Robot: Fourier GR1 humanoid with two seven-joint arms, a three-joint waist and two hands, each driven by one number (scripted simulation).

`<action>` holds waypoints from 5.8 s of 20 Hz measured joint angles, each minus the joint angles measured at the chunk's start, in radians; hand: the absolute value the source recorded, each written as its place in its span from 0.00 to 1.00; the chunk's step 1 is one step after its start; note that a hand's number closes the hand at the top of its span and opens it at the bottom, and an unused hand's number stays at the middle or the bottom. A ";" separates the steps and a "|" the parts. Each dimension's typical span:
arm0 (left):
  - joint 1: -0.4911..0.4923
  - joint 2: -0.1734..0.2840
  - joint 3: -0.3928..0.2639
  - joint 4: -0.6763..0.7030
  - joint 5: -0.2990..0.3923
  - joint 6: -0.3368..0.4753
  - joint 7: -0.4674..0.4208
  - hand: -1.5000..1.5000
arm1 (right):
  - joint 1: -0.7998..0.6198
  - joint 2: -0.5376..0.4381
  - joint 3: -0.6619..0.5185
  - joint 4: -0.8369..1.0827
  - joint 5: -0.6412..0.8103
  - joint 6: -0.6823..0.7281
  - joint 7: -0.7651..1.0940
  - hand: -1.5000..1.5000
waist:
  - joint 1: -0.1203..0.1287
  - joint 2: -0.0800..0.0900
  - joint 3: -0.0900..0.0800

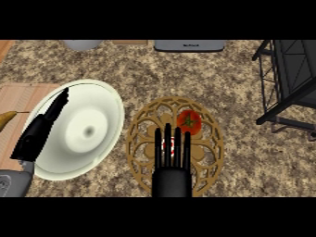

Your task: Pick the cupcake from the placemat and place it in the tiered shelf

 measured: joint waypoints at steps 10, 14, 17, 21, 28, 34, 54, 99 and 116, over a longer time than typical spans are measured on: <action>0.016 -0.009 0.042 -0.004 -0.022 -0.039 -0.019 0.50 | -0.052 0.000 -0.023 0.080 -0.096 -0.049 -0.019 1.00 | 0.003 -0.008 -0.002; -0.004 -0.023 0.053 0.005 -0.033 -0.046 -0.011 0.50 | -0.086 0.000 -0.030 0.122 -0.111 -0.072 -0.028 1.00 | 0.001 -0.012 -0.004; 0.002 -0.020 0.058 0.010 -0.035 -0.052 -0.026 0.50 | -0.107 0.000 -0.131 0.111 -0.246 -0.061 -0.068 1.00 | 0.007 -0.008 -0.004; 0.006 -0.022 0.055 -0.004 -0.033 -0.057 -0.027 0.50 | -0.145 0.000 -0.331 0.100 -0.512 0.005 -0.104 1.00 | 0.026 0.010 -0.001; -0.008 -0.036 0.053 0.006 -0.049 -0.055 -0.013 0.50 | -0.427 -0.028 -0.628 0.341 -0.666 0.054 -0.216 1.00 | 0.021 0.014 0.001; 0.009 -0.037 0.064 0.014 -0.055 -0.058 -0.030 0.50 | -0.565 -0.051 -0.687 0.331 -0.599 -0.056 -0.216 1.00 | 0.009 0.009 0.001; 0.036 -0.041 0.095 -0.017 -0.057 -0.086 -0.019 0.50 | -0.968 -0.288 -0.931 0.068 -0.528 0.363 -0.121 1.00 | -0.005 0.002 0.000; 0.050 -0.090 0.140 -0.048 -0.118 -0.109 -0.007 0.50 | -0.629 -0.490 -1.281 0.251 -0.710 0.215 -0.466 0.00 | 0.004 -0.014 -0.048; 0.076 -0.086 0.161 -0.040 -0.120 -0.116 -0.021 0.50 | -0.408 -0.558 -1.651 -0.150 -0.964 0.099 -0.414 0.00 | -0.034 -0.004 -0.001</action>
